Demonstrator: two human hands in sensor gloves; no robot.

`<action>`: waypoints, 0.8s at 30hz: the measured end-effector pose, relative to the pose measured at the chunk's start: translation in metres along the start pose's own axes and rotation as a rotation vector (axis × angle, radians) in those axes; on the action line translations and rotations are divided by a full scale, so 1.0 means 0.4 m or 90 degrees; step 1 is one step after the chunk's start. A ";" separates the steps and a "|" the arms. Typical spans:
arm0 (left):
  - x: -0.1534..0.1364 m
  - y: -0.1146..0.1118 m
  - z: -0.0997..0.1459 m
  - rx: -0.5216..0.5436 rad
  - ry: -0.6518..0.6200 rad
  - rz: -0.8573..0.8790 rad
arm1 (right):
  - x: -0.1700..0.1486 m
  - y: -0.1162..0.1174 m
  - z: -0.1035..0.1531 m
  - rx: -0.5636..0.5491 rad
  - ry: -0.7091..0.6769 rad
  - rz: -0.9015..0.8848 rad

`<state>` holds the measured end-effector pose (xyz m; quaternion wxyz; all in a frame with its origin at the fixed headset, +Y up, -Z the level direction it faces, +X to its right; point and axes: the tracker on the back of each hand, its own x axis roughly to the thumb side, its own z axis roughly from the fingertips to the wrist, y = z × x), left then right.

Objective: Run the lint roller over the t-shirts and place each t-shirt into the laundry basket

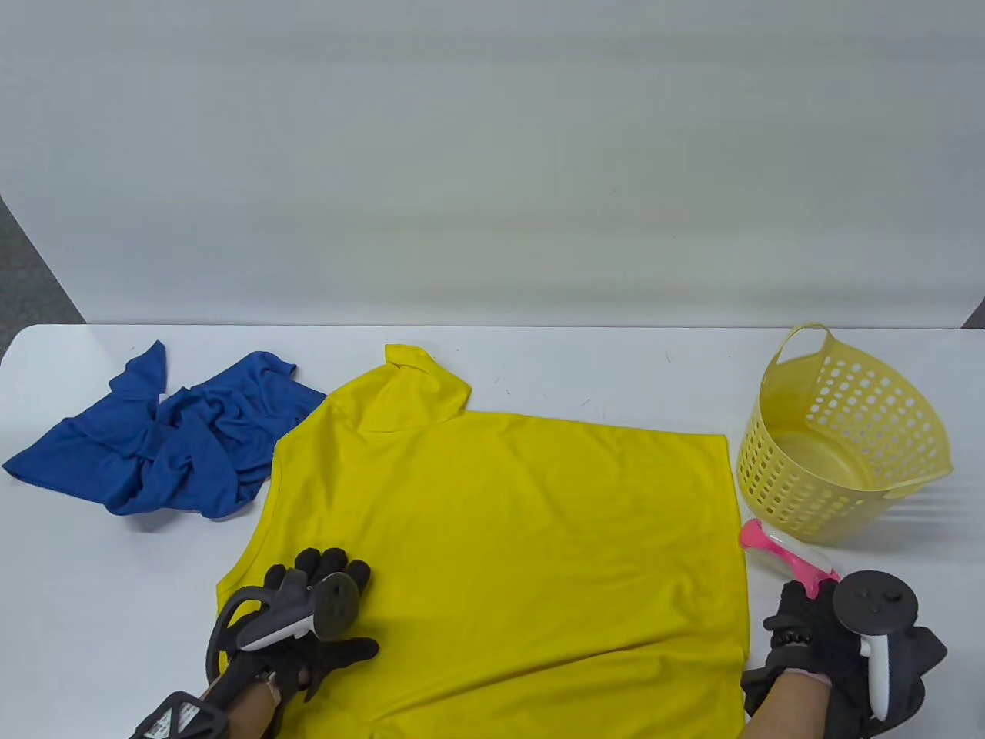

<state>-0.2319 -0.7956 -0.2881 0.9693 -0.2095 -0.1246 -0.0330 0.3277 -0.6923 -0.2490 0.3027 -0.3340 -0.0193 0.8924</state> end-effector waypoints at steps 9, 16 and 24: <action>0.024 0.000 -0.003 0.002 -0.031 0.009 | 0.226 0.083 0.126 0.105 -0.215 0.153; -0.023 -0.010 -0.020 -0.025 0.032 0.027 | 0.278 0.222 0.101 0.132 -0.252 0.290; -0.028 -0.038 -0.046 -0.102 0.002 0.070 | 0.340 0.306 -0.001 0.107 -0.229 0.246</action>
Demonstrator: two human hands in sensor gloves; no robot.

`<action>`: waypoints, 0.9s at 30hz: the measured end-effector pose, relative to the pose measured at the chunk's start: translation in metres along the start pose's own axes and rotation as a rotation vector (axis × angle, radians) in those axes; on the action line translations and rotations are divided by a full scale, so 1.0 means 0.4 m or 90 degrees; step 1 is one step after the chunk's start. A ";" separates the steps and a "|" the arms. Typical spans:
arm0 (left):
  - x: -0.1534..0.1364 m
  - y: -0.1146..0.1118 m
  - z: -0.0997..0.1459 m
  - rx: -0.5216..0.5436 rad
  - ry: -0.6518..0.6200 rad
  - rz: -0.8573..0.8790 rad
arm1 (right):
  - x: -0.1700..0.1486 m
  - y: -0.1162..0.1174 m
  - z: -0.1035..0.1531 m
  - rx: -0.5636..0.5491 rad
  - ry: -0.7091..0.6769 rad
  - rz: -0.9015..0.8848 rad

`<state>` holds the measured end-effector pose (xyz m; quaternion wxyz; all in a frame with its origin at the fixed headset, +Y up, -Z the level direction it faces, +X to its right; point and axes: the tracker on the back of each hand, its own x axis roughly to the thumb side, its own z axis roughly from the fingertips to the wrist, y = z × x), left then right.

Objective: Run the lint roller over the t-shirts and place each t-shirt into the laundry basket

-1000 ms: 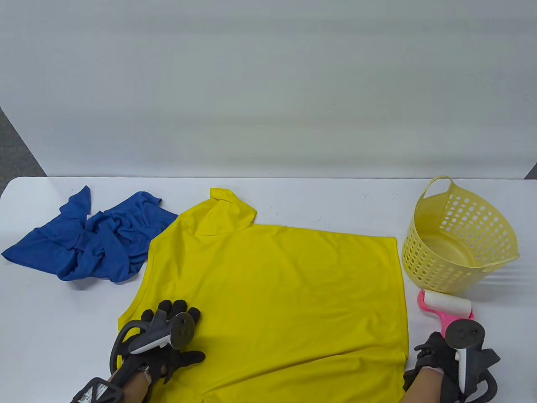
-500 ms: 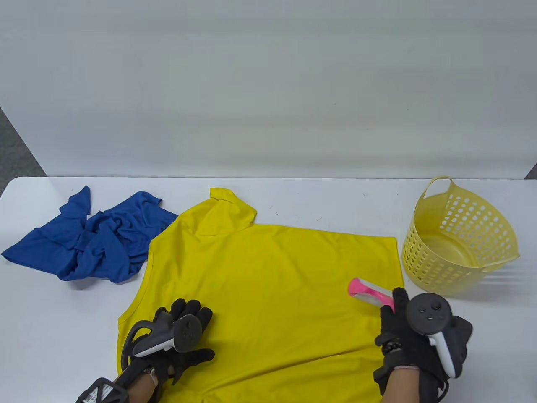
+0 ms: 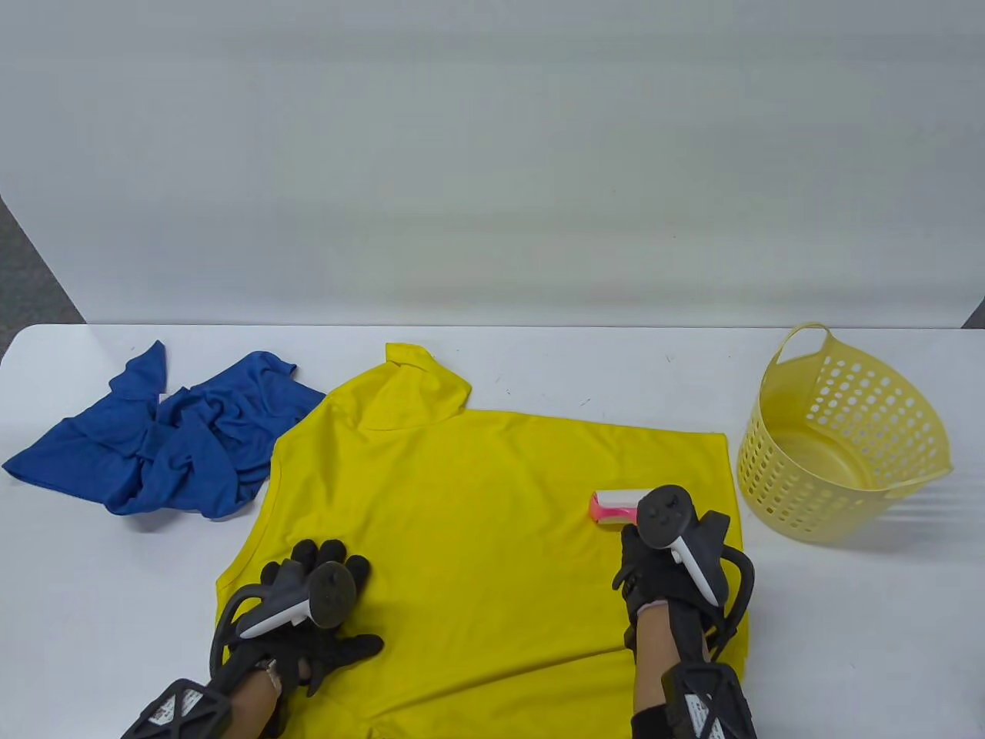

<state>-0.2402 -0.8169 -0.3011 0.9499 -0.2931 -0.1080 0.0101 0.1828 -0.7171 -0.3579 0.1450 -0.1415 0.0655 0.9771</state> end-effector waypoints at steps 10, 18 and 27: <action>0.002 -0.001 0.004 -0.011 -0.006 0.009 | 0.052 -0.047 0.033 0.115 -0.017 0.198; 0.002 -0.002 0.004 -0.015 -0.009 0.011 | -0.054 -0.063 0.271 0.201 -0.085 0.220; 0.003 -0.002 0.003 -0.017 -0.008 0.007 | -0.031 -0.044 0.221 0.162 -0.085 0.182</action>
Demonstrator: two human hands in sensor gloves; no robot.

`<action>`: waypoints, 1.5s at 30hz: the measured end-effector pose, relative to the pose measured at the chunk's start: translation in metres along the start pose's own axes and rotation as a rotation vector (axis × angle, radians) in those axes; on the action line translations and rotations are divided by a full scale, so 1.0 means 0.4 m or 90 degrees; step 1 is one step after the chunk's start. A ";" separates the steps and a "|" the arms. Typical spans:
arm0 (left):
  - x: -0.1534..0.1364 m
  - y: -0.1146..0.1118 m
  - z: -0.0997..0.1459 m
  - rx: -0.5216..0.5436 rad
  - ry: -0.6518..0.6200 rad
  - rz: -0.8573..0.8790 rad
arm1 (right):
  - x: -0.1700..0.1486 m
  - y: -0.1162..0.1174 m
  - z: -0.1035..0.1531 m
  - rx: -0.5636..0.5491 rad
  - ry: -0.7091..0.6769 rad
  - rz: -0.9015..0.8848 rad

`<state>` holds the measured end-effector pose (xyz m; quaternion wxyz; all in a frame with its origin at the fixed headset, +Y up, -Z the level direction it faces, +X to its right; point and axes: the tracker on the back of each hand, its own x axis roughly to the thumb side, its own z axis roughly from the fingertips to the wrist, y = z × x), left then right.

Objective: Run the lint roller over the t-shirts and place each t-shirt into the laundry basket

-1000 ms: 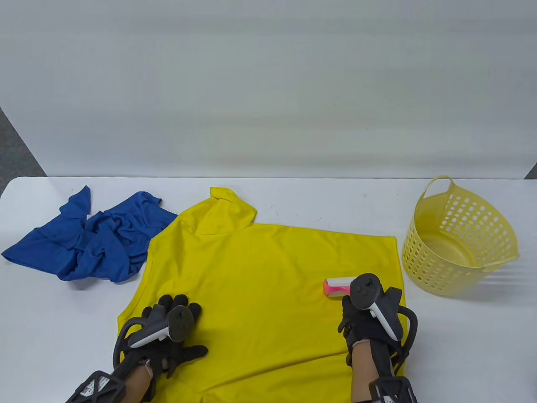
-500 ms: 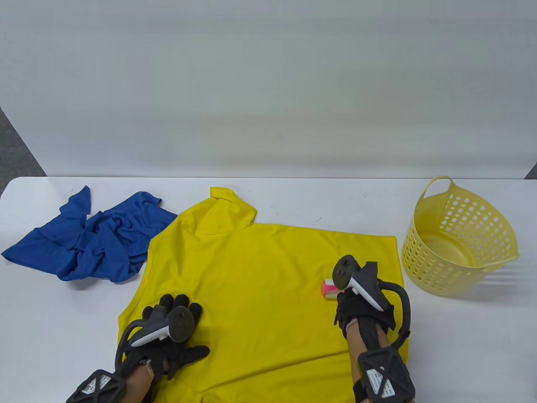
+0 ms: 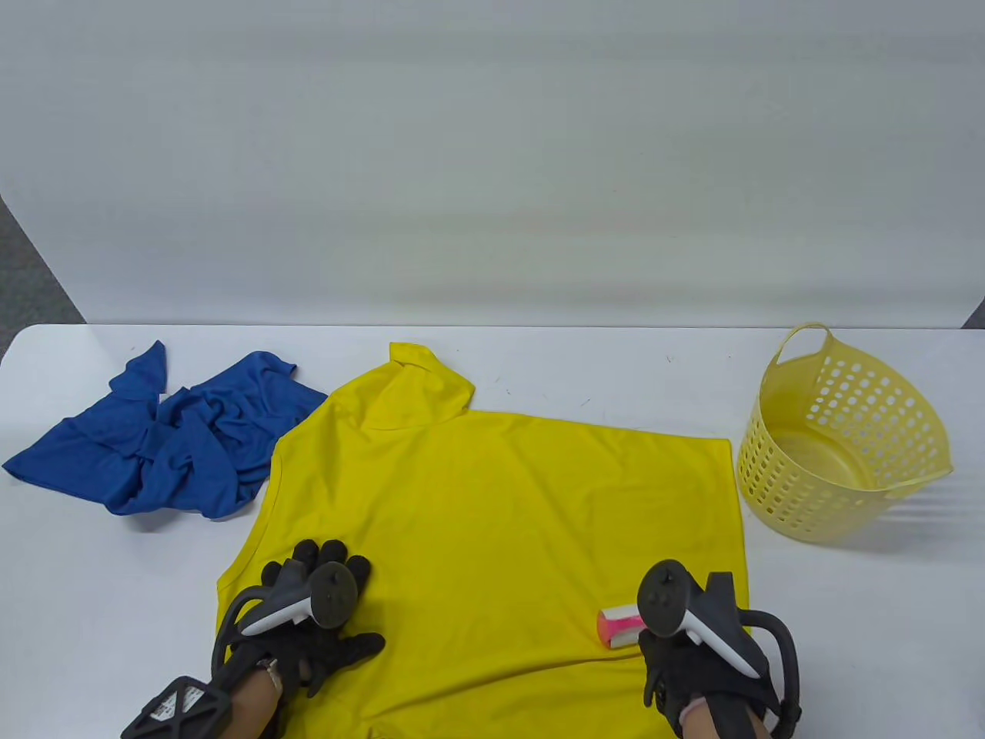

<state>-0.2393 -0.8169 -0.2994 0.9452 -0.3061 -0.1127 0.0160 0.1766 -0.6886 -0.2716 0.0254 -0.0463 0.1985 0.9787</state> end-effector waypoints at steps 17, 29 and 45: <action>0.001 0.000 0.000 0.002 0.001 -0.002 | 0.119 -0.072 -0.295 -0.033 0.105 -0.066; 0.001 0.000 -0.001 0.000 -0.001 0.000 | 0.005 0.002 0.026 0.049 -0.014 0.022; 0.001 -0.001 -0.001 0.000 -0.002 0.000 | 0.312 0.000 0.073 -0.060 -0.191 0.041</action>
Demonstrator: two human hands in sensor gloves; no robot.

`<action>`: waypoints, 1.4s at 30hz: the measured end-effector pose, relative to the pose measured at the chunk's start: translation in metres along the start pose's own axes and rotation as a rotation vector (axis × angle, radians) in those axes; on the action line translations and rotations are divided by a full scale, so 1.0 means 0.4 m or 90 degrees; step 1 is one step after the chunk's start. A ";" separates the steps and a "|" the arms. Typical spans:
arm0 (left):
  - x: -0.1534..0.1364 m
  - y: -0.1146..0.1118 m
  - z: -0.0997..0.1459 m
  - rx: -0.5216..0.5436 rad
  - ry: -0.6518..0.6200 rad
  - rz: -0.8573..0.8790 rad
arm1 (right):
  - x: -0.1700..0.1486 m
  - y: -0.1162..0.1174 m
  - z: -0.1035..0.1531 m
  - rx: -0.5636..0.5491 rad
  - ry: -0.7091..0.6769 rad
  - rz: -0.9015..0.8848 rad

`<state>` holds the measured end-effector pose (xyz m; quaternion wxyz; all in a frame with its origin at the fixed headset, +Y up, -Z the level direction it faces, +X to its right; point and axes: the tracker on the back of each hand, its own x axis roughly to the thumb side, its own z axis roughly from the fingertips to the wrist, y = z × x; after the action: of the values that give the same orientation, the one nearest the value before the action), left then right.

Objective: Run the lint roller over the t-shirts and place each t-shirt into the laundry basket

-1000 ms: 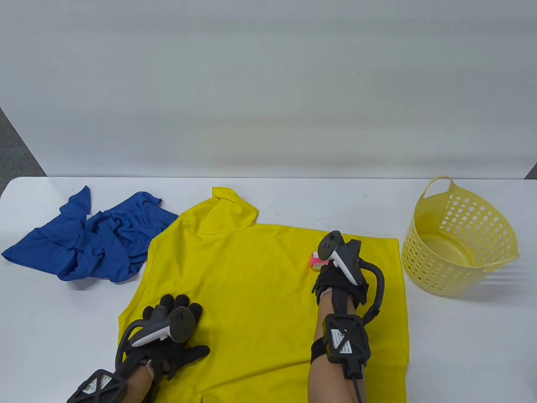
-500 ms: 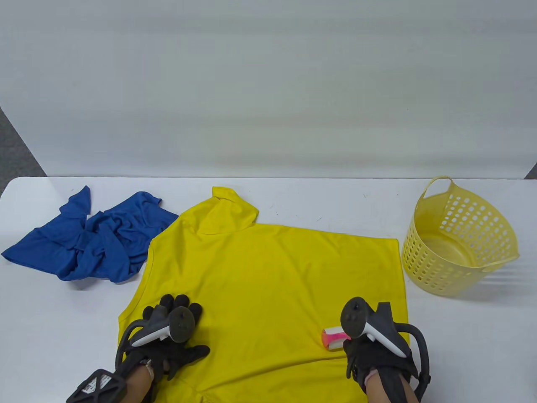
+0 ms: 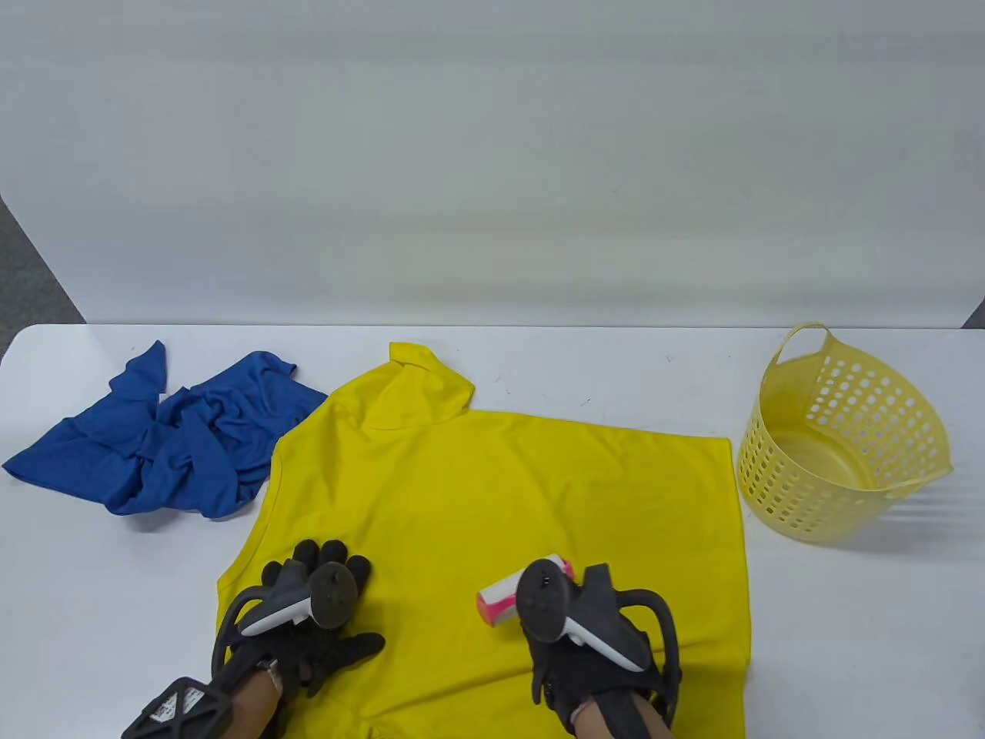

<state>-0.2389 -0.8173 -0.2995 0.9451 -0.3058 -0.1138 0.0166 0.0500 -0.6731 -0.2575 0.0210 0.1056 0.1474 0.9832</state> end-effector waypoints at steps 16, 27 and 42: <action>0.000 0.001 -0.001 -0.002 -0.004 0.005 | 0.115 0.047 -0.392 -0.068 0.106 -0.076; 0.000 0.001 -0.001 -0.002 -0.004 0.006 | 0.077 0.033 -0.176 0.089 0.011 0.057; -0.001 0.001 -0.002 -0.004 -0.005 0.007 | 0.022 0.051 -0.001 0.122 -0.025 0.079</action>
<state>-0.2392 -0.8175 -0.3002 0.9436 -0.3091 -0.1161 0.0229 0.0411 -0.6921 -0.2499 -0.0471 0.1350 0.2336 0.9618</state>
